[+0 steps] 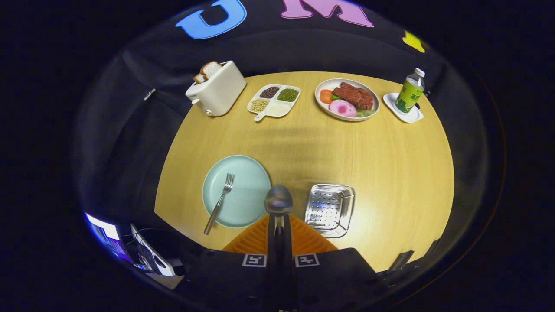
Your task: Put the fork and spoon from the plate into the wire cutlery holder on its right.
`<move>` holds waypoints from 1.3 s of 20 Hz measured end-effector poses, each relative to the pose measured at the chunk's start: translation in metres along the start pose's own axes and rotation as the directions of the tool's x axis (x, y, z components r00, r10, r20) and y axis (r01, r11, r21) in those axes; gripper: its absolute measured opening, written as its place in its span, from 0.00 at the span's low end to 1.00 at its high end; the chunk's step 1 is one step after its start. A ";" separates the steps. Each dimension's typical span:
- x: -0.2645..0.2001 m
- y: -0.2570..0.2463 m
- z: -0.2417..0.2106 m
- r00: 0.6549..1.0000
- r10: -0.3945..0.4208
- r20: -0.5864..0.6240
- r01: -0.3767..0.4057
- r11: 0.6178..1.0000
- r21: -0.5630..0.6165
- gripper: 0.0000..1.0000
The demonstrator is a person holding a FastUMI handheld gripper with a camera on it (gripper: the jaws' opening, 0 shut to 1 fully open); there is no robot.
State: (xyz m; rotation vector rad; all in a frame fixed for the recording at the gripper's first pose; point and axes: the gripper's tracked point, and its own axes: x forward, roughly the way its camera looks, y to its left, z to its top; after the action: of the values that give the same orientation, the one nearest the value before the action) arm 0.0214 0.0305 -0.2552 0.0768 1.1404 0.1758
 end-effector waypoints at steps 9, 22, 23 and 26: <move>0.032 -0.068 -0.025 0.992 -0.065 -0.106 0.070 0.997 0.044 0.09; 0.057 -0.071 -0.015 0.992 -0.028 -0.123 0.041 0.994 0.101 0.28; 0.053 -0.065 -0.010 0.995 -0.007 -0.099 0.018 0.994 0.110 0.36; 0.031 -0.069 0.007 0.998 -0.064 -0.002 0.064 0.997 0.049 0.98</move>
State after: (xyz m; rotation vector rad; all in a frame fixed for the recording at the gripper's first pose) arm 0.0475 -0.0321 -0.2904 0.0838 1.1466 0.0904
